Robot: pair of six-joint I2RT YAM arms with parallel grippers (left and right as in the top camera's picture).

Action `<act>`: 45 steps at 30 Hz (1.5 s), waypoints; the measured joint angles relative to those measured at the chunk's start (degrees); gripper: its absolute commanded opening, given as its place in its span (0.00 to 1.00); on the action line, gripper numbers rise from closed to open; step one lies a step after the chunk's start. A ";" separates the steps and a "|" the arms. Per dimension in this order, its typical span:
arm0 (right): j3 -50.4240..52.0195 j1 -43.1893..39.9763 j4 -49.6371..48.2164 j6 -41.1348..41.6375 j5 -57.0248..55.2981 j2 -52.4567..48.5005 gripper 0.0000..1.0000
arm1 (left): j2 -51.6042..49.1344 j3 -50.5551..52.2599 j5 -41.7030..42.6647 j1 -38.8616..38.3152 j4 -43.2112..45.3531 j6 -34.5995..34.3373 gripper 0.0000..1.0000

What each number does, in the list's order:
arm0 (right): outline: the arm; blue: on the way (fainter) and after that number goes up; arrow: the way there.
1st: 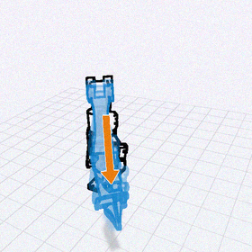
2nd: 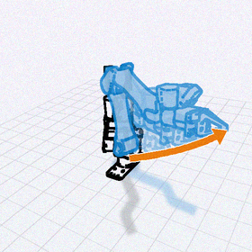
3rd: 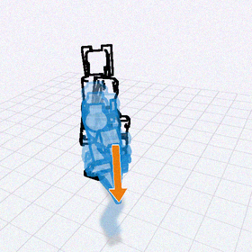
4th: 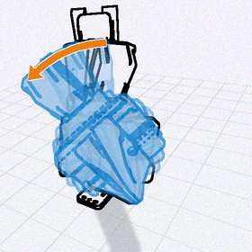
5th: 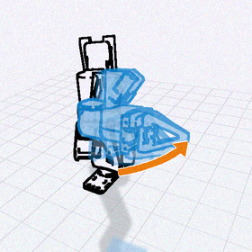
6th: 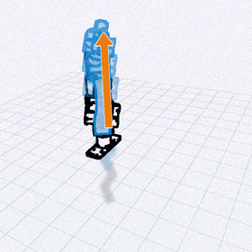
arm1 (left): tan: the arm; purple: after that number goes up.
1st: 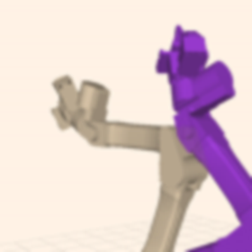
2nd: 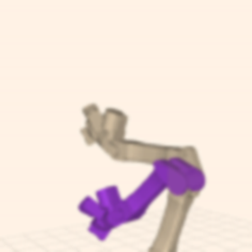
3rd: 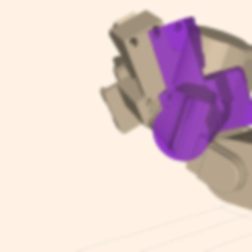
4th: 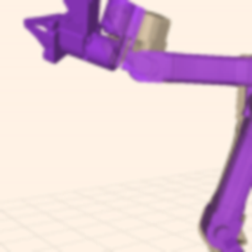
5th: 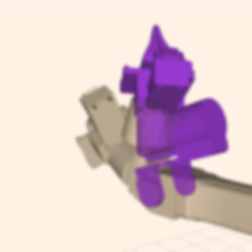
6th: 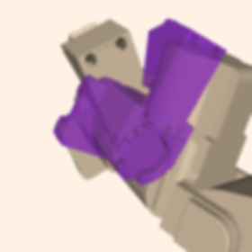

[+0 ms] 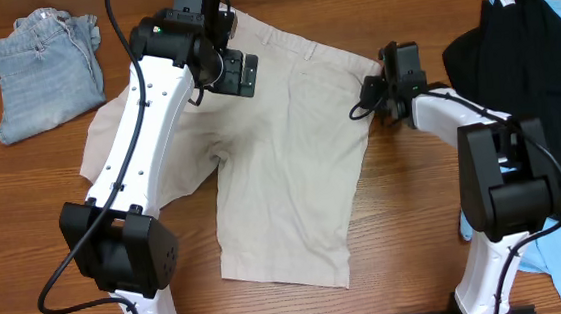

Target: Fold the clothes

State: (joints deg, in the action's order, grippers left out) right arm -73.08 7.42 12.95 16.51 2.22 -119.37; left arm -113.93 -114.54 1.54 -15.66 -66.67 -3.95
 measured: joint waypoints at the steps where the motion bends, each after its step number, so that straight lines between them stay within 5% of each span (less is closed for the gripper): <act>1: -0.74 -0.35 2.91 0.00 0.37 0.39 0.04 | 0.00 0.00 0.28 0.00 -0.20 -0.17 1.00; 14: -1.73 -12.00 49.05 9.86 0.55 19.43 0.04 | 0.00 1.33 2.40 -1.44 -2.38 -0.37 1.00; 19: -1.70 -11.76 59.60 12.04 0.48 20.00 0.09 | 0.00 8.79 3.04 -2.01 -2.16 -0.39 1.00; 24: -0.79 -11.78 63.32 12.57 0.48 20.35 0.25 | 0.00 17.64 4.48 -1.99 -1.05 -1.31 1.00; 27: -0.07 -11.78 64.28 11.98 0.50 21.94 0.75 | 0.00 22.67 4.96 -1.99 -0.28 -2.14 1.00; 29: 0.04 -11.78 64.32 11.45 0.48 24.00 0.88 | 0.00 26.32 5.18 -1.99 1.22 -2.64 1.00; 45: 0.04 -11.78 59.80 7.19 0.52 31.12 0.91 | 0.04 39.21 4.50 -1.97 18.23 -5.60 1.00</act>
State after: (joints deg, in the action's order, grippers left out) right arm -73.03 -4.36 72.75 23.70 2.74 -88.25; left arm -113.89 -75.33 6.04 -17.63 -48.45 -9.54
